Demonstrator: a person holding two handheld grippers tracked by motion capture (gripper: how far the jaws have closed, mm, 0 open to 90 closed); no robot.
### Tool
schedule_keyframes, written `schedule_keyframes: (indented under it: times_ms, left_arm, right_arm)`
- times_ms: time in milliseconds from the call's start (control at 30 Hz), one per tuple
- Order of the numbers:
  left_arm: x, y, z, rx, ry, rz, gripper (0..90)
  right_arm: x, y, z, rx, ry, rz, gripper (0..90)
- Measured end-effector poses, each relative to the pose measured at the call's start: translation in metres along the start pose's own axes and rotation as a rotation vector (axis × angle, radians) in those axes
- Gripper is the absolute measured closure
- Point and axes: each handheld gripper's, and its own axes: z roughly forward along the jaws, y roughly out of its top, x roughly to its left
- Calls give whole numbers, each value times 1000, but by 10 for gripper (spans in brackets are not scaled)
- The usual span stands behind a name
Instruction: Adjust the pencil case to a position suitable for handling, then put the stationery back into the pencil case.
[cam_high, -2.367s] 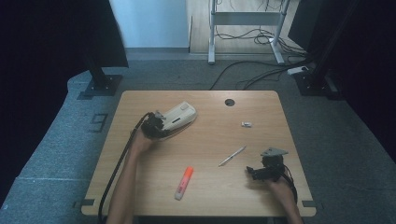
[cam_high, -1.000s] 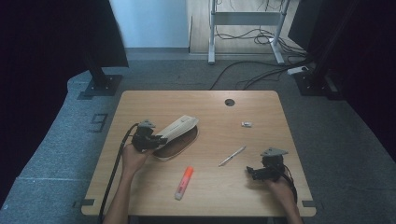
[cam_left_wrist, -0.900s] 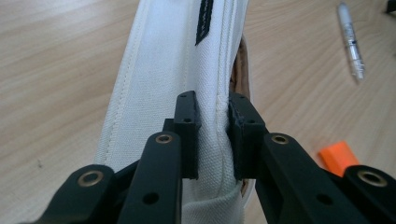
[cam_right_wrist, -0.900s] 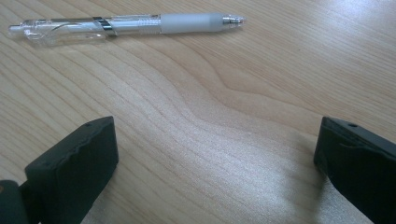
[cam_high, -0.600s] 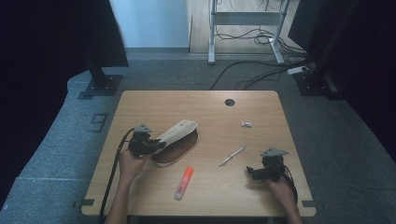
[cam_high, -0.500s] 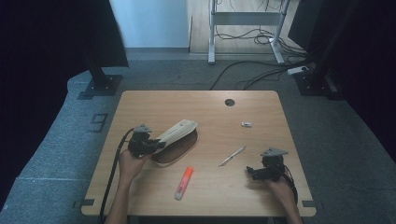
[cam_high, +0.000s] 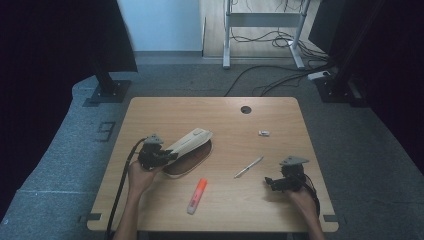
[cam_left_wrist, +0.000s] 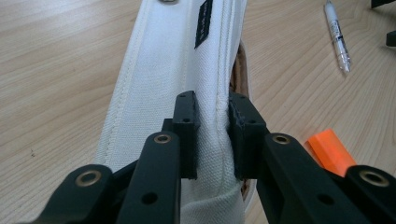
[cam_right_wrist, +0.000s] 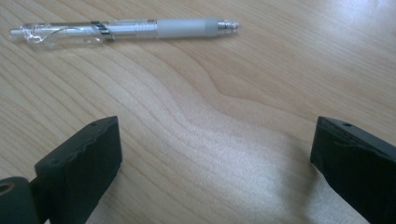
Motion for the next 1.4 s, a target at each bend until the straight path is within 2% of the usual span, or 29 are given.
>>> schedule_keyframes:
  times_ms: [200,400,767,1000,1267,1400]
  left_arm:
    - [0,-1,0,-3,-3,3,745]
    - [0,-1,0,-7,-1,6,744]
    - [-1,-2,-1,-10,-1,9,745]
    - [-1,-2,-1,-9,-2,14,744]
    - [-2,-2,-2,-6,-5,22,742]
    - [-3,-2,-2,-7,-6,20,742]
  right_arm:
    - [-3,7,-1,-19,-14,-27,0]
    - [-8,16,0,-31,11,-18,0]
    - [-14,37,2,-34,16,-11,0]
    - [-22,50,10,-31,-4,-7,31]
    - [-30,64,23,-18,26,-20,33]
    - [-34,71,28,-10,24,-31,70]
